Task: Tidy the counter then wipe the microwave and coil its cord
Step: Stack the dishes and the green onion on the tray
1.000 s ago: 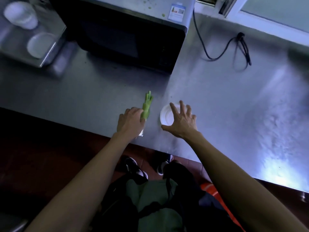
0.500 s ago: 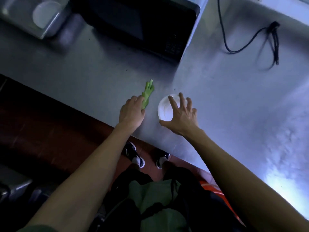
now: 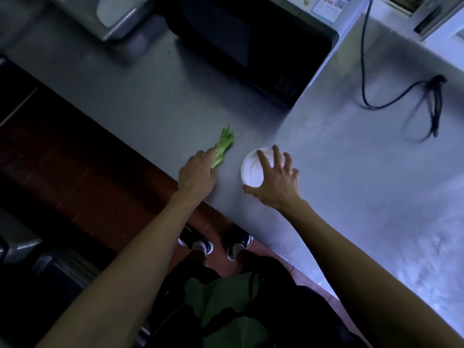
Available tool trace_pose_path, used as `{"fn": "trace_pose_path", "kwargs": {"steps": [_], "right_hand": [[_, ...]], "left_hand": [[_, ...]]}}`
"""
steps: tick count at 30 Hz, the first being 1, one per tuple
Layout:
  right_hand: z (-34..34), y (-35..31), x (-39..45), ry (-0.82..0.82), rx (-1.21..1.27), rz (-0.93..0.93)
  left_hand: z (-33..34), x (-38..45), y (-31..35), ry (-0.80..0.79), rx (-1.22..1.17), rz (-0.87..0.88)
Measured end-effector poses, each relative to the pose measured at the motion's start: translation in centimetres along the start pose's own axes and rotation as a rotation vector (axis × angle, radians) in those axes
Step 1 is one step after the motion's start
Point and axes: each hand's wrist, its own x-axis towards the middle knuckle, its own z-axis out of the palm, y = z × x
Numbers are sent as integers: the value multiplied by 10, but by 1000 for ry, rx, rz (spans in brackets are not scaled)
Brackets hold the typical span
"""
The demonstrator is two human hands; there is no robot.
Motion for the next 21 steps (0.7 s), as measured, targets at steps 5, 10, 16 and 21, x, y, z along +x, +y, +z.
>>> {"fn": "trace_pose_path", "kwargs": {"steps": [5, 10, 16, 21], "right_hand": [[-9, -50, 21, 34, -70, -95], [-14, -131, 40, 14, -106, -189], [-18, -230, 55, 46, -150, -285], [-26, -300, 74, 89, -158, -326]], "left_hand": [[-35, -14, -45, 72, -22, -62], [-72, -31, -113, 163, -73, -135], [-117, -49, -197, 271, -121, -165], [-155, -57, -254, 350, -145, -185]]}}
